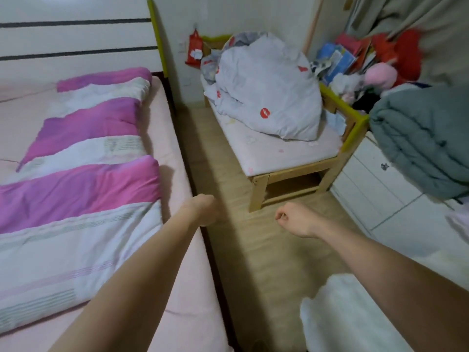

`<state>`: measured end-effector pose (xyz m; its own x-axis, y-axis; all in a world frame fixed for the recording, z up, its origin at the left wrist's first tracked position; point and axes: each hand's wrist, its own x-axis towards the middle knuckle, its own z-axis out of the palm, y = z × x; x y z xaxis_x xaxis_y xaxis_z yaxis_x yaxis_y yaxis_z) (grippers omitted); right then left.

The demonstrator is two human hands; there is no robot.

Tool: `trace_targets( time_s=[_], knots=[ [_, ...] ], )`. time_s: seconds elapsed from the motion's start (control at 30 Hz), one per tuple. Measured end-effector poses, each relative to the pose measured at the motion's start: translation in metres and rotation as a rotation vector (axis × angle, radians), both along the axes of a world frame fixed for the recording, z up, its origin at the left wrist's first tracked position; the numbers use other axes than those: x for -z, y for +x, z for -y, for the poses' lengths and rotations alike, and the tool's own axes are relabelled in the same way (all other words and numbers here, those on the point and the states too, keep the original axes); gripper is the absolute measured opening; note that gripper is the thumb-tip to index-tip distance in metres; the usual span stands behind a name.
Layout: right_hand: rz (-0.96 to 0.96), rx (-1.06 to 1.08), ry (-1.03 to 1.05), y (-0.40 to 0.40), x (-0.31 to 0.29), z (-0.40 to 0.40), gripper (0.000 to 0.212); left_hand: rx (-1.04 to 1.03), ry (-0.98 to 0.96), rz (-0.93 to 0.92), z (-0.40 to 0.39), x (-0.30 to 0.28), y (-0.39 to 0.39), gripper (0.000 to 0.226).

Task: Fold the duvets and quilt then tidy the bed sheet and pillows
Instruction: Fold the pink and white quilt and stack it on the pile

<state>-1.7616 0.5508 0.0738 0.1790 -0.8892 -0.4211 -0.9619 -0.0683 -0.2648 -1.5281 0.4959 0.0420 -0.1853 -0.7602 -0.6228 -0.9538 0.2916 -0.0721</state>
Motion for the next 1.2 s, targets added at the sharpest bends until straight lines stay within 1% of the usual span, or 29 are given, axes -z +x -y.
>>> trace_targets(
  time_s=[0.03, 0.1, 0.17, 0.2, 0.27, 0.3, 0.43, 0.57, 0.67, 0.73, 0.83, 0.93, 1.03, 1.2],
  knots=[
    [-0.001, -0.025, 0.017, 0.001, 0.001, 0.017, 0.028, -0.061, -0.042, 0.015, 0.008, 0.001, 0.007, 0.031],
    [0.004, -0.094, 0.021, 0.002, 0.006, 0.059, 0.027, -0.054, -0.079, 0.007, 0.035, 0.011, 0.018, 0.033],
    [0.017, -0.135, -0.010, 0.009, 0.010, 0.092, 0.027, -0.117, -0.085, -0.072, 0.057, 0.017, 0.027, 0.036],
    [0.021, -0.169, -0.003, 0.015, 0.010, 0.108, 0.026, -0.149, -0.078, -0.073, 0.064, 0.015, 0.033, 0.037],
    [0.013, -0.257, 0.034, 0.030, 0.010, 0.138, 0.026, -0.202, -0.057, -0.094, 0.072, 0.002, 0.041, 0.037],
    [0.012, -0.291, 0.040, 0.037, 0.011, 0.152, 0.025, -0.209, -0.076, -0.083, 0.078, -0.001, 0.045, 0.037],
    [0.042, -0.386, 0.029, 0.065, 0.012, 0.225, 0.024, -0.437, -0.091, -0.084, 0.120, -0.017, 0.074, 0.035],
    [0.043, -0.478, 0.026, 0.086, 0.023, 0.307, 0.023, -0.483, -0.124, -0.061, 0.167, -0.039, 0.096, 0.038],
    [0.083, -0.533, 0.000, 0.105, 0.020, 0.385, 0.022, -0.561, -0.209, -0.026, 0.215, -0.054, 0.110, 0.041],
    [0.114, -0.560, -0.012, 0.116, 0.011, 0.440, 0.021, -0.634, -0.229, -0.016, 0.253, -0.062, 0.116, 0.039],
    [0.151, -0.583, -0.040, 0.127, -0.003, 0.512, 0.022, -0.677, -0.241, 0.007, 0.303, -0.075, 0.121, 0.039],
    [0.148, -0.592, -0.049, 0.144, -0.010, 0.588, 0.021, -0.717, -0.241, 0.005, 0.357, -0.086, 0.132, 0.038],
    [0.135, -0.629, -0.058, 0.177, -0.010, 0.660, 0.020, -0.777, -0.266, -0.007, 0.412, -0.092, 0.158, 0.041],
    [0.156, -0.634, -0.079, 0.248, -0.005, 0.785, 0.022, -0.784, -0.234, 0.036, 0.521, -0.083, 0.222, 0.041]
  ],
)
